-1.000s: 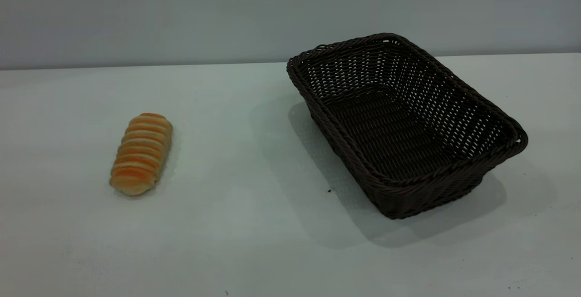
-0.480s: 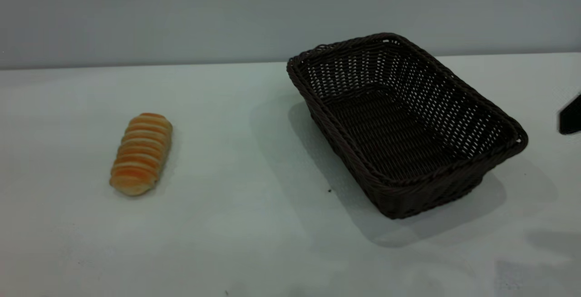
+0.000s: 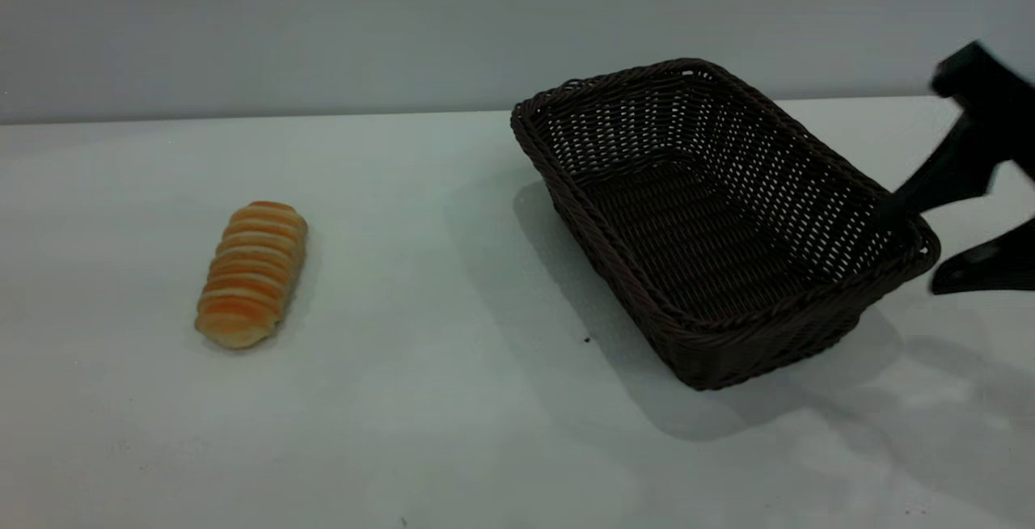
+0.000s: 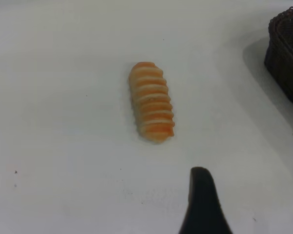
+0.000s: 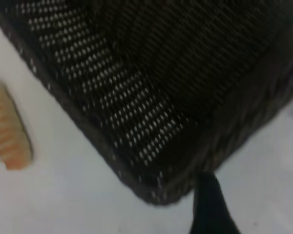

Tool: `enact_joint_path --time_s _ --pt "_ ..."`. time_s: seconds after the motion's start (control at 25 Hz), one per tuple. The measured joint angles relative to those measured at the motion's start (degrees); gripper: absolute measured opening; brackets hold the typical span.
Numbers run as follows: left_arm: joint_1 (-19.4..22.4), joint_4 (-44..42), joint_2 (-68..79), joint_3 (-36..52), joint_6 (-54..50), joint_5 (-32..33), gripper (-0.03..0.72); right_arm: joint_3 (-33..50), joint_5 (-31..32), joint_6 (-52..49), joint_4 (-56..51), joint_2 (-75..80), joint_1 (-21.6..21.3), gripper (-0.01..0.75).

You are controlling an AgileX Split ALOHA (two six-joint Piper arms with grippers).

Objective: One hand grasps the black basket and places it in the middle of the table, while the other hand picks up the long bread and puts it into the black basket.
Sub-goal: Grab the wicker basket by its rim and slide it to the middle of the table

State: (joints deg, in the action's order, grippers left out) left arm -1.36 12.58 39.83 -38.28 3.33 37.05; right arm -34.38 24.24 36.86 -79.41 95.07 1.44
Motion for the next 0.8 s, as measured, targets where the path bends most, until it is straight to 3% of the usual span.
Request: enact_joint_path --time_s 0.56,0.68,0.8 --pt "0.0 -0.1 0.0 0.0 0.1 0.0 0.532 -11.2 -1.0 1.3 -8.9 19.8 0.0 0.47" --pt "0.0 -0.1 0.0 0.0 0.1 0.0 0.532 -13.5 -1.2 1.2 -10.1 23.8 0.0 0.398" --pt "0.0 -0.1 0.0 0.0 0.2 0.0 0.532 -13.9 -1.3 0.9 -10.5 25.9 0.0 0.225"
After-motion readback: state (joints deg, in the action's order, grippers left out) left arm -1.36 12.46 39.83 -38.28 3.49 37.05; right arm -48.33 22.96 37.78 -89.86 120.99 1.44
